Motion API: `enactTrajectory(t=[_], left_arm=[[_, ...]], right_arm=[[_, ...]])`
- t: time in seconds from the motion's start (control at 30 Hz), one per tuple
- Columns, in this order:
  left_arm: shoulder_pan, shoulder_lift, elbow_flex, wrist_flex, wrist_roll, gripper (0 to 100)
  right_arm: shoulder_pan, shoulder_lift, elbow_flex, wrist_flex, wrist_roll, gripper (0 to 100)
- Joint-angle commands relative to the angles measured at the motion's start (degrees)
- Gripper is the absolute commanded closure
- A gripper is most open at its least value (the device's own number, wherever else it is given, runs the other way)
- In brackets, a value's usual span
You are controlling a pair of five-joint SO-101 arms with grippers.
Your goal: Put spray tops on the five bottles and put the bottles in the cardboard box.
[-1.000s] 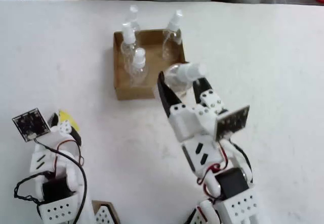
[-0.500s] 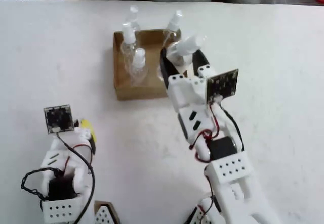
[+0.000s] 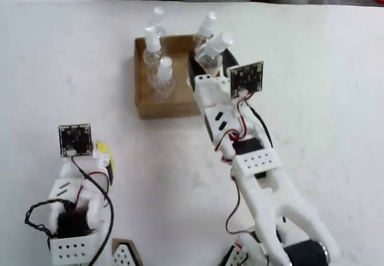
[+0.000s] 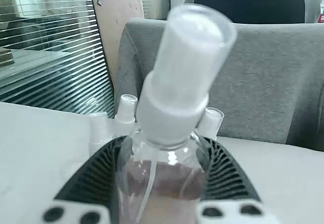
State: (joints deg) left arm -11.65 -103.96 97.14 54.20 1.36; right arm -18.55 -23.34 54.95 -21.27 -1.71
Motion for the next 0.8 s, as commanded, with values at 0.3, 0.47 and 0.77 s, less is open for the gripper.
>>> enactTrajectory(t=[0.3,0.47,0.77], left_arm=[[1.1,-0.31,-0.09,0.26,-0.62,92],[1.1,-0.31,-0.09,0.18,-0.62,92],[1.1,-0.31,-0.09,0.18,-0.62,92]], right_arm=[[1.63,16.66,-13.19,-2.15,0.53,98.1],[1.71,22.81,-14.33,-8.66,0.79,98.1],[1.71,31.6,-17.85,-11.74,0.88,98.1]])
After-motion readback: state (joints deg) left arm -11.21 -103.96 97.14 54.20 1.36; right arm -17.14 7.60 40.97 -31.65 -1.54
